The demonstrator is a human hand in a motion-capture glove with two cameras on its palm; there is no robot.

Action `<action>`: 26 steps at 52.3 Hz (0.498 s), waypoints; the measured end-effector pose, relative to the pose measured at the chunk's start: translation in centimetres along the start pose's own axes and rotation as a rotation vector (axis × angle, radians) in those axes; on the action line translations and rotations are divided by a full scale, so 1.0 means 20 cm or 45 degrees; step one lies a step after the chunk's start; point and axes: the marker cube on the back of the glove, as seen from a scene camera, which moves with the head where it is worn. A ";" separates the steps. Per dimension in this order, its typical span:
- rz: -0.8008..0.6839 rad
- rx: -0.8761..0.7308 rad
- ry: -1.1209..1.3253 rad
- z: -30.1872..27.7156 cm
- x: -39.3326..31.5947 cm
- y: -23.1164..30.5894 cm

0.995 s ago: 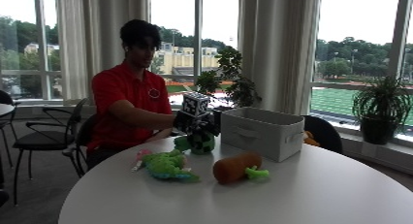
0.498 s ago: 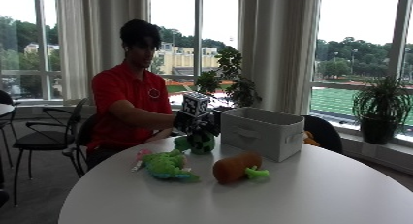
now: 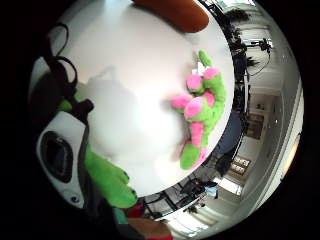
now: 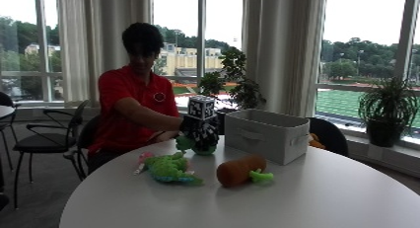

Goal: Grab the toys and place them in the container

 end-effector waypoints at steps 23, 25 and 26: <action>0.034 0.227 0.075 -0.84 -0.09 -0.15; 0.038 0.252 0.083 -0.92 -0.13 -0.18; 0.037 0.256 0.082 -0.95 -0.15 -0.19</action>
